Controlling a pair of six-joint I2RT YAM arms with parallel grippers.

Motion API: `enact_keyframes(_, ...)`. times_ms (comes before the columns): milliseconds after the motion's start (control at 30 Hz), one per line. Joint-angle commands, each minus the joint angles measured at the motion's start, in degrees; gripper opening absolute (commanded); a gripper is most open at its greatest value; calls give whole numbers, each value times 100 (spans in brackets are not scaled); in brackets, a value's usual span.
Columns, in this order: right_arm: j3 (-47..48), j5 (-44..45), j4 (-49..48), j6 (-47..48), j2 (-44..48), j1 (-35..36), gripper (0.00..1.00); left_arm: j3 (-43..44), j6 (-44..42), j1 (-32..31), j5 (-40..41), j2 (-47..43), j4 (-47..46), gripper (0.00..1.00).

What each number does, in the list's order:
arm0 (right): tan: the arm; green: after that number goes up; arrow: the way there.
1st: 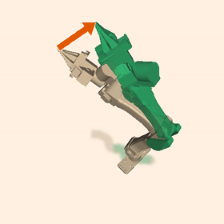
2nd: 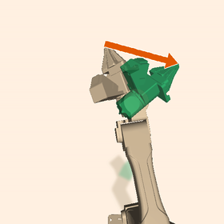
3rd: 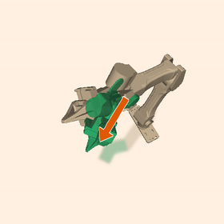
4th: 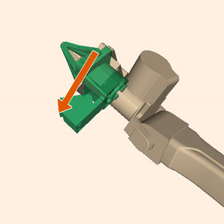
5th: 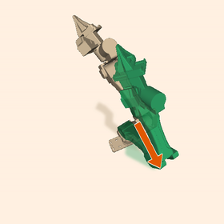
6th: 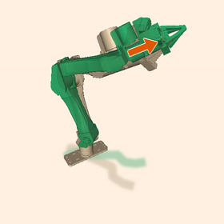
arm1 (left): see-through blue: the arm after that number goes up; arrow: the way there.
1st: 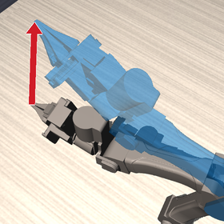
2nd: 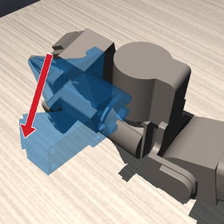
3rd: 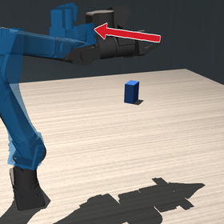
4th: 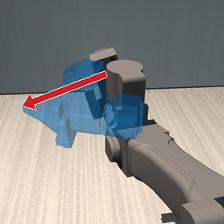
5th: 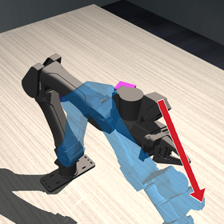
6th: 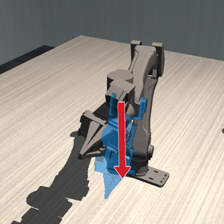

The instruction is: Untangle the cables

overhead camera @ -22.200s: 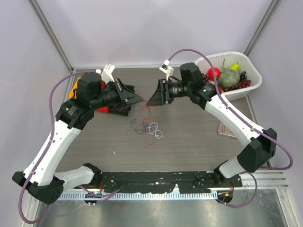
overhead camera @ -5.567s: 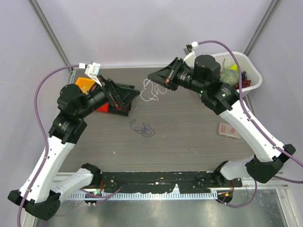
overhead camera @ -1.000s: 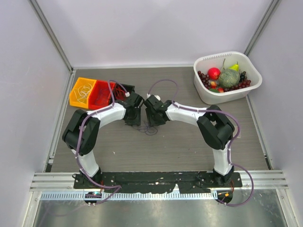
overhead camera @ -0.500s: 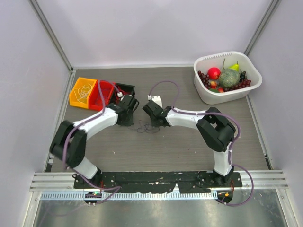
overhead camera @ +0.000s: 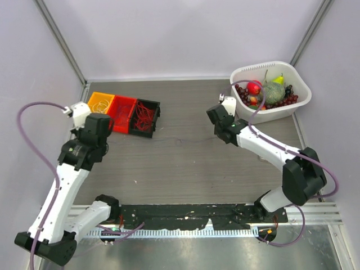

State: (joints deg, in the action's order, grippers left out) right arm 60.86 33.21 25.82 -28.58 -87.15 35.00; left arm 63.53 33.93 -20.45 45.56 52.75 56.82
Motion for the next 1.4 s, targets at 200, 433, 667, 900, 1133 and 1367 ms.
enact_keyframes(200,383,687,643,151,559,-546,1,1513,-1169,603,2439,-318,550,0)
enact_keyframes(433,304,-120,521,562,910,-908,1,1356,-1468,603,1311,-467,112,0)
enact_keyframes(667,120,-3438,-304,214,587,-75,1,-286,-1031,516,-4814,-346,-1540,0)
enact_keyframes(900,-39,-5103,-1545,-1281,-196,507,1,-1149,-519,-274,-5645,647,-2060,0)
enact_keyframes(1133,189,-5484,-1598,-1852,-996,472,1,-1413,-344,-934,-5927,1816,-2894,4)
enact_keyframes(1367,356,-5448,-1371,-2231,-1400,323,1,-1211,-695,-1409,-5620,2485,-3098,50)
